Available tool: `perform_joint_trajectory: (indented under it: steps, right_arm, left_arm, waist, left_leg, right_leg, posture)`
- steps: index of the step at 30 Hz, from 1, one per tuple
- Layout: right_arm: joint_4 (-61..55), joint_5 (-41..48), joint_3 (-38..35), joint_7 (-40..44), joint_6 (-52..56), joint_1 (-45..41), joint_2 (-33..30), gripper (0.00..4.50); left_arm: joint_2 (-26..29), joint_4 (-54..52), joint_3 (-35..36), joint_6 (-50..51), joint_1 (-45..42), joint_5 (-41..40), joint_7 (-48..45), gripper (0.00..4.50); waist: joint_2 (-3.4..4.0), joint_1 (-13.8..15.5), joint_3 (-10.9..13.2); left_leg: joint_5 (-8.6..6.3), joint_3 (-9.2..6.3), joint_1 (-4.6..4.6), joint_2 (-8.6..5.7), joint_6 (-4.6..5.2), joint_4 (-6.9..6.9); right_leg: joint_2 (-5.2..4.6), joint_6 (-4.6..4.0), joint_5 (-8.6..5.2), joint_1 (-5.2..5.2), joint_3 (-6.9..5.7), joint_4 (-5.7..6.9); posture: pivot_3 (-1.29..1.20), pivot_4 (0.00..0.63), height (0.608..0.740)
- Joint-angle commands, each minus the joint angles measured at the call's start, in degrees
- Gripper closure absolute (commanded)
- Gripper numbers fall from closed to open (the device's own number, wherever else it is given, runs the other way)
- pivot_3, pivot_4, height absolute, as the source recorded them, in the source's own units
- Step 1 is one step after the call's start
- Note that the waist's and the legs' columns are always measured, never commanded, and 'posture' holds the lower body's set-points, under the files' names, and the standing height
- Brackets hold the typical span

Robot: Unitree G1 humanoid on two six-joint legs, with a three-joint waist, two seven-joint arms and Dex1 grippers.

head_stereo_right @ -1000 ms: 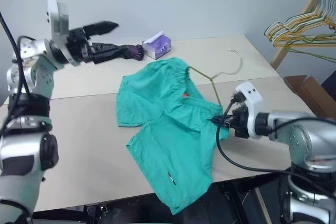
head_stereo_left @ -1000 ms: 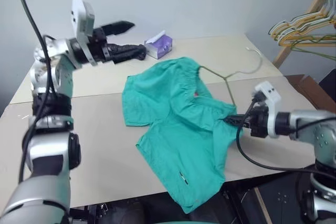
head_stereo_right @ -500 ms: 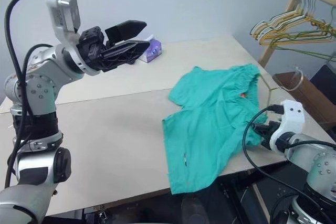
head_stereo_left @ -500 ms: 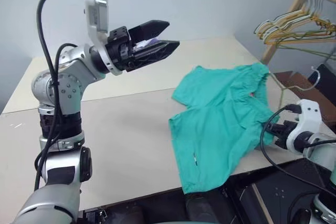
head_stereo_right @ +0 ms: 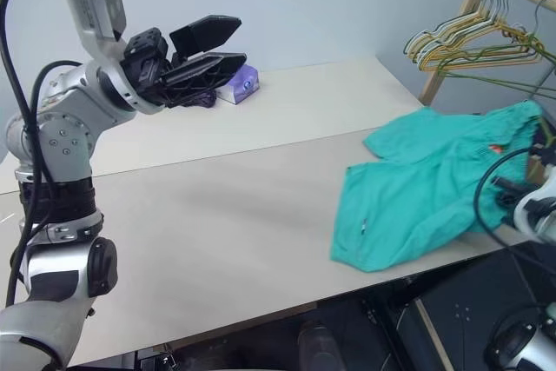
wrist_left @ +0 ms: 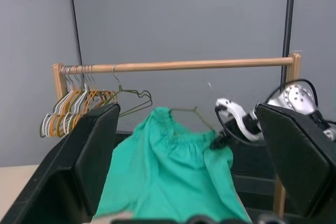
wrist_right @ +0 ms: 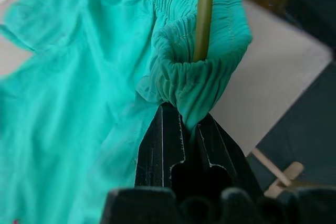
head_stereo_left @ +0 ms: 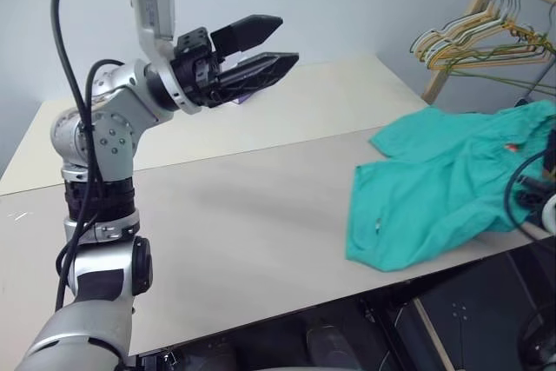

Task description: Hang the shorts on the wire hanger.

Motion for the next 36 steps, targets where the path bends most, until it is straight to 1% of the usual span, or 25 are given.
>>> perform_joint_trajectory:
  steps: [1,5,8,12,17,19,24,30,32,33,36]
  right_arm:
    - [4.80,-1.73,-0.12,-0.26,0.43,-6.26,-4.48,4.50]
    - [12.33,-9.23,2.19,3.22,-0.83,-13.03,-8.10,4.50]
    - [18.18,-15.09,3.66,6.48,-3.43,-16.42,-10.53,4.50]
    - [27.93,-23.10,5.96,12.19,-10.13,-19.56,-14.29,4.50]
    - [37.53,-30.75,9.60,19.45,-17.58,-23.74,-17.96,4.50]
    - [40.83,-33.27,10.97,21.88,-20.08,-25.50,-19.16,4.50]
    - [51.28,-38.99,13.06,25.90,-26.95,-30.36,-21.78,4.50]
    - [58.73,-43.43,14.88,29.77,-31.53,-32.39,-23.06,4.50]
    - [60.10,-44.44,15.07,30.55,-32.34,-32.50,-23.13,3.86]
    - [60.45,-44.90,15.20,30.94,-32.56,-32.53,-23.13,3.64]
    - [59.88,-45.99,15.92,32.51,-32.44,-32.41,-22.88,2.59]
  left_arm:
    - [0.28,-0.72,-0.06,-1.40,-0.25,0.15,-0.61,0.03]
    - [0.25,-1.04,-0.22,-1.56,-0.03,0.30,-0.90,0.03]
    - [0.37,-1.25,-0.32,-1.72,0.08,0.36,-1.11,0.03]
    - [0.57,-1.77,-0.44,-1.82,0.33,0.38,-1.28,0.03]
    - [0.86,-2.08,-0.63,-1.95,0.39,0.57,-1.45,0.03]
    - [0.92,-2.19,-0.68,-1.95,0.43,0.62,-1.44,0.03]
    - [1.07,-2.47,-0.89,-1.94,0.48,0.85,-1.57,0.03]
    - [1.31,-2.93,-0.93,-1.64,0.60,0.69,-1.55,0.03]
    - [1.40,-3.02,-0.96,-1.57,0.63,0.69,-1.55,0.00]
    - [1.43,-3.09,-0.97,-1.54,0.66,0.69,-1.53,0.00]
    - [1.50,-3.33,-1.01,-1.44,0.71,0.66,-1.38,0.00]
  waist:
    - [0.01,0.02,0.00]
    - [0.01,0.07,0.00]
    - [0.01,0.19,-0.01]
    - [0.02,0.36,-0.01]
    - [0.05,0.11,-0.01]
    - [0.08,-0.01,-0.01]
    - [0.10,-0.31,-0.02]
    - [0.10,-1.07,-0.01]
    - [0.10,-1.21,-0.01]
    - [0.09,-1.24,-0.01]
    - [0.09,-1.38,-0.01]
  left_leg:
    - [-0.02,0.01,-0.01,0.00,0.03,0.00]
    - [-0.06,0.02,-0.05,0.00,0.10,0.00]
    - [-0.06,0.02,-0.06,0.00,0.10,-0.01]
    - [-0.06,0.05,-0.07,-0.01,0.10,-0.01]
    - [-0.06,0.09,-0.04,-0.01,0.09,-0.04]
    - [-0.06,0.10,-0.02,-0.01,0.09,-0.07]
    - [-0.06,0.14,0.02,-0.01,0.09,-0.11]
    - [-0.06,0.15,0.02,-0.02,0.08,-0.19]
    - [-0.06,0.15,0.03,-0.02,0.08,-0.22]
    - [-0.06,0.15,0.04,-0.03,0.08,-0.24]
    - [-0.06,0.15,0.09,-0.03,0.07,-0.33]
  right_leg:
    - [0.00,0.00,0.00,0.00,0.00,-0.04]
    - [0.00,0.02,0.00,0.00,0.00,-0.12]
    - [0.00,0.03,-0.01,0.00,-0.01,-0.15]
    - [-0.03,0.09,-0.04,0.00,0.00,-0.18]
    - [-0.03,0.17,-0.09,-0.01,0.03,-0.19]
    - [-0.03,0.35,-0.19,-0.01,0.04,-0.19]
    - [-0.02,0.40,-0.22,0.00,0.07,-0.20]
    - [-0.05,0.41,-0.23,-0.01,0.08,-0.25]
    - [-0.05,0.41,-0.23,0.00,0.07,-0.26]
    - [-0.06,0.41,-0.23,0.00,0.08,-0.27]
    - [-0.06,0.42,-0.23,0.00,0.09,-0.26]
  posture:
    - [-0.27,0.065,0.740]
    - [-0.26,0.057,0.740]
    - [-0.26,0.049,0.740]
    - [-0.25,0.044,0.740]
    - [-0.25,0.039,0.740]
    - [-0.24,0.036,0.740]
    - [-0.24,0.035,0.740]
    - [-0.24,0.039,0.740]
    - [-0.24,0.039,0.740]
    - [-0.24,0.040,0.740]
    - [-0.24,0.041,0.740]
